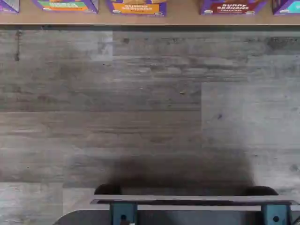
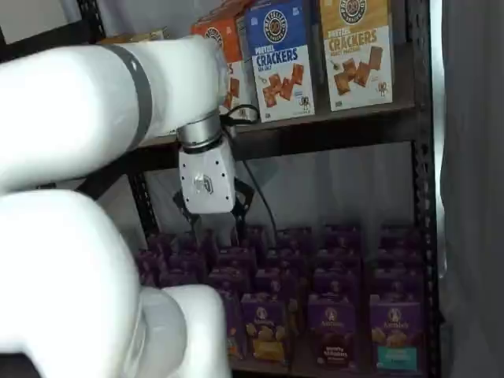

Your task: Pick up the purple box with a brown patch in the center, on the bottom shelf, the fifth box from the left

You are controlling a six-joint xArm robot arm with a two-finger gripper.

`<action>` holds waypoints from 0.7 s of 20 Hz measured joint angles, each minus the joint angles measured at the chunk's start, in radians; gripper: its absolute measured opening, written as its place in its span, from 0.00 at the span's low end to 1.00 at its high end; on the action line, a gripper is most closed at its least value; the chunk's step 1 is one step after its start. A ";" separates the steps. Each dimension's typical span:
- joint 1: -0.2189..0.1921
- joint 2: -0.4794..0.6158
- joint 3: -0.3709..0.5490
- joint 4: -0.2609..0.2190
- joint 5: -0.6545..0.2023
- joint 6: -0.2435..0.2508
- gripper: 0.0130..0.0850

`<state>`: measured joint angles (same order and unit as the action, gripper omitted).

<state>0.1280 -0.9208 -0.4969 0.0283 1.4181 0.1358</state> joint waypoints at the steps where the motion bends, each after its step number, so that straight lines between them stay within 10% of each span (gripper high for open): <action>1: 0.005 -0.005 0.004 -0.010 -0.007 0.007 1.00; 14: 0.010 0.068 0.050 -0.056 -0.130 0.024 1.00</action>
<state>0.1383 -0.8530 -0.4468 -0.0274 1.2883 0.1594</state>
